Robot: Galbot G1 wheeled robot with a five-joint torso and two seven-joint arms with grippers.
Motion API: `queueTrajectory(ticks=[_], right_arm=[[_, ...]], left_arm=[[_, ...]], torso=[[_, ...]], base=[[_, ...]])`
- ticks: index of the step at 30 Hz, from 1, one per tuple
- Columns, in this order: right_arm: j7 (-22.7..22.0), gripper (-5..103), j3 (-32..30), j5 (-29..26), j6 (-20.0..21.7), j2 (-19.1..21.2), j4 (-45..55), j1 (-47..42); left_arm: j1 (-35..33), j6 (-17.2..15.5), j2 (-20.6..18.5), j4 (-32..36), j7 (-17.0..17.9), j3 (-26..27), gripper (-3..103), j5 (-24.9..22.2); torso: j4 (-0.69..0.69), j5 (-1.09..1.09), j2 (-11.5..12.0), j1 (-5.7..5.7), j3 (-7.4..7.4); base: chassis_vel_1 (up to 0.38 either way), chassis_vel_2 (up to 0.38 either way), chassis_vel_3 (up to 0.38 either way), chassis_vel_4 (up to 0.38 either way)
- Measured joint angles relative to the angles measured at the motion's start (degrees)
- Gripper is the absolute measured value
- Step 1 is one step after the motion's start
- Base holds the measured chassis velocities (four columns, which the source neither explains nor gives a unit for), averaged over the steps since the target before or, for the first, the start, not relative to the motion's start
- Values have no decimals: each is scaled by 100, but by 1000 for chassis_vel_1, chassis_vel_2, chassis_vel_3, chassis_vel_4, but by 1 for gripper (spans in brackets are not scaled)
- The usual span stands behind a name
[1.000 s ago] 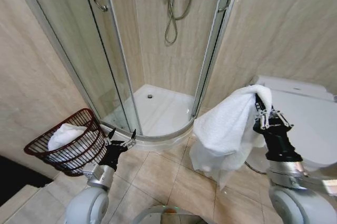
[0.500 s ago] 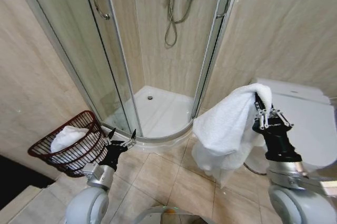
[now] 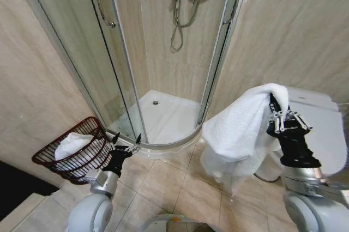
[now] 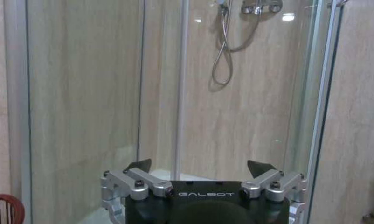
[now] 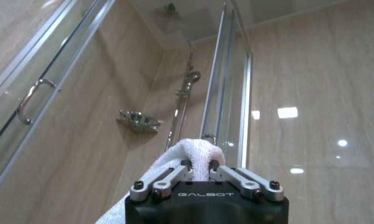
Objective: Discard the used towel into the hamper.
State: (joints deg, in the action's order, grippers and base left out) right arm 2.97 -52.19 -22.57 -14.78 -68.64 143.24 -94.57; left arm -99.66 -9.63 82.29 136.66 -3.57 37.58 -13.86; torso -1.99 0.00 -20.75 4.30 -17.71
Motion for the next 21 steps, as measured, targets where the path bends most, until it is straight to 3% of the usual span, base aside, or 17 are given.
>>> queueTrajectory(ticks=[21], right_arm=[[35,8,16,25,-26,-76,0,-112]], left_arm=[[0,0,0,0,0,0,100,0]], torso=[[0,0,-479,173,-306]], base=[[0,0,0,0]])
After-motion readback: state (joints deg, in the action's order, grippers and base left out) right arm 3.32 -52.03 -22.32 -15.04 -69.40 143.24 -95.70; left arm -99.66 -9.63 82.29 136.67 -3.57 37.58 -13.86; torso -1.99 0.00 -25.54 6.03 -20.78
